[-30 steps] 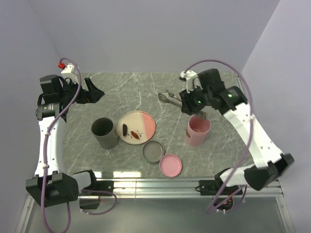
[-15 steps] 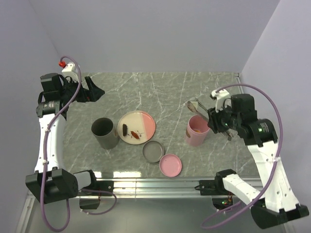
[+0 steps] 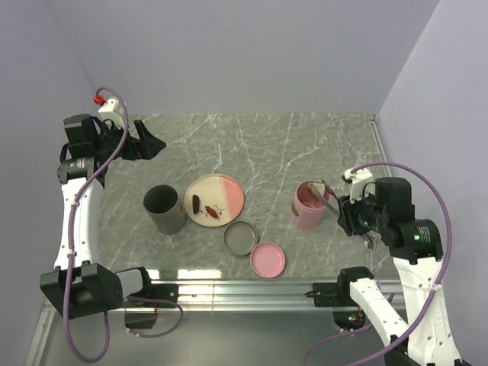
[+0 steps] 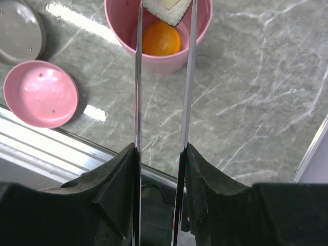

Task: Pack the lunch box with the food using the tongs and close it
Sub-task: Place the fake food in the packing box, then pick up the fake food from the plate.

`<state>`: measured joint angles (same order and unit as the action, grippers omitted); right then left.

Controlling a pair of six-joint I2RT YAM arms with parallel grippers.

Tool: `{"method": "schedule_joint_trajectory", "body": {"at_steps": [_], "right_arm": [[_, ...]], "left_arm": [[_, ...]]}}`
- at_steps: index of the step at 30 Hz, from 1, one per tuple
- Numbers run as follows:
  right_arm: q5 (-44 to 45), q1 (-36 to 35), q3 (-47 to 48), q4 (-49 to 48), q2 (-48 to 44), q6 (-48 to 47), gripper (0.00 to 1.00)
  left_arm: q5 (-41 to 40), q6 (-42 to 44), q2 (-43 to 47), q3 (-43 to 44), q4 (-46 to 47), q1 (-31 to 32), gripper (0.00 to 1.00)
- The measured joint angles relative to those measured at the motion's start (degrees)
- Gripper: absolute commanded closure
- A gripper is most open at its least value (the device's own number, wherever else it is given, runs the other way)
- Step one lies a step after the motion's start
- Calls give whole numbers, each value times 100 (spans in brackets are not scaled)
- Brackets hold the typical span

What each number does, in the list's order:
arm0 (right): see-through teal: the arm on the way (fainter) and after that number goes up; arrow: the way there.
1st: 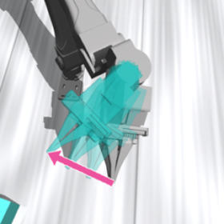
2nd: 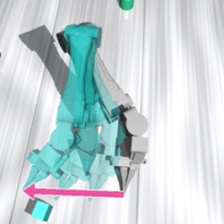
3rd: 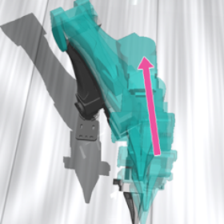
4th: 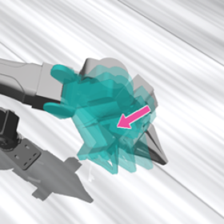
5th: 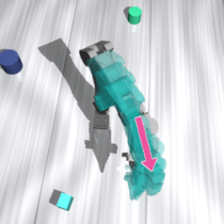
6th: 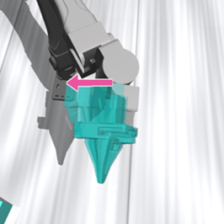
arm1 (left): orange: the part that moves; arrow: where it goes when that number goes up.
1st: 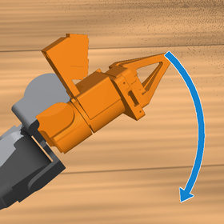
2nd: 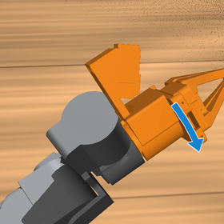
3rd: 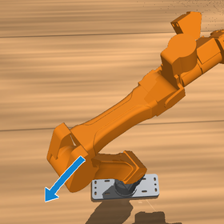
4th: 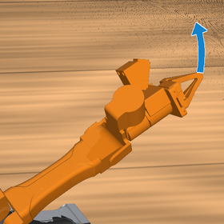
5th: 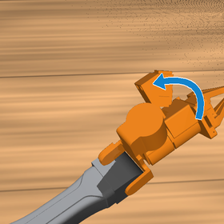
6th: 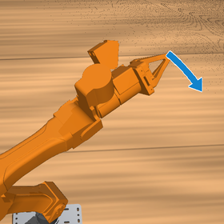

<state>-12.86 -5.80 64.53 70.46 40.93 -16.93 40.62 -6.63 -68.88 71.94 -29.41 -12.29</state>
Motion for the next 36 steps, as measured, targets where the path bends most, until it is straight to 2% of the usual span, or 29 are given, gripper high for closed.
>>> {"method": "schedule_joint_trajectory", "body": {"at_steps": [10,14,21,29,36], "right_arm": [[-197,55,9,162,142,-127,44],[-249,57,68,164,260,-153,40],[-315,59,496,186,503,-168,40],[-632,59,1687,-74,1486,-155,40],[-992,-17,2232,-638,2643,118,40]], "left_arm": [[-9,155,7,0,-46,2,1],[-39,214,20,0,-70,0,1],[7,326,48,7,-214,0,1],[225,1187,-98,529,-999,103,1],[46,2509,-485,1110,-2179,820,1]]}}
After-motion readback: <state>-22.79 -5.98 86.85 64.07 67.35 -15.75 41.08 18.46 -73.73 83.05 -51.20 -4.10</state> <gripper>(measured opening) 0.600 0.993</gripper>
